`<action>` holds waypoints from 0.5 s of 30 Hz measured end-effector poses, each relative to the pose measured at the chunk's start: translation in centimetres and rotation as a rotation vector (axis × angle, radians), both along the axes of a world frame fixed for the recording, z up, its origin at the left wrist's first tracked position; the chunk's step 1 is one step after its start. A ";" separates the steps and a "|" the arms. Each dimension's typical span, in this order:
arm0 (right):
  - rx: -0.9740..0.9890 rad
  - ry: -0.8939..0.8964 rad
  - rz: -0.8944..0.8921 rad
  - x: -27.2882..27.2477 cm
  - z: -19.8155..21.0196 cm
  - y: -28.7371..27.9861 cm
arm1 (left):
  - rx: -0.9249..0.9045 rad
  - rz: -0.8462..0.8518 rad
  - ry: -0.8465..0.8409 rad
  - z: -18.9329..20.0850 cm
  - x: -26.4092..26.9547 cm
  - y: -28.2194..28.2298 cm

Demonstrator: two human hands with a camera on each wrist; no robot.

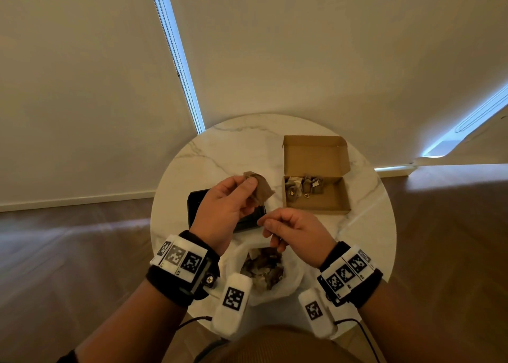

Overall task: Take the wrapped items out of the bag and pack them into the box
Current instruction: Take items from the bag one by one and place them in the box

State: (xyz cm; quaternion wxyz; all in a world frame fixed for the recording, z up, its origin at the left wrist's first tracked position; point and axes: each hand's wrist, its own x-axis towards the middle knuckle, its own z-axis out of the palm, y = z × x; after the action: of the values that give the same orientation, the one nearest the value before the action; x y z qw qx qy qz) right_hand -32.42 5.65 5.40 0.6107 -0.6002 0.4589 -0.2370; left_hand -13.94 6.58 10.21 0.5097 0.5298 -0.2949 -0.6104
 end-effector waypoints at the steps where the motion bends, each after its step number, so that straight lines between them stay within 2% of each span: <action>1: -0.006 0.022 -0.022 0.0 -0.1 -0.3 | -0.016 -0.054 -0.065 0.0 0.1 0.1; 5: -0.086 0.104 -0.081 -0.1 0.7 -1.9 | -0.052 -0.290 -0.341 -0.1 0.5 0.9; 10: -0.154 0.077 -0.118 0.2 2.2 -2.7 | -0.103 -0.316 -0.611 -1.6 0.3 1.7; 15: -0.223 0.132 -0.119 0.5 2.3 -2.0 | -0.188 -0.320 -0.677 -1.8 0.3 2.0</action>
State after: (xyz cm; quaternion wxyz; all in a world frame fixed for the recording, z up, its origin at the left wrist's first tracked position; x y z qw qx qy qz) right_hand -31.89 3.66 7.67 0.4935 -0.6505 0.5035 -0.2824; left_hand -13.67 8.62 8.37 0.3281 0.5994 -0.5803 -0.4431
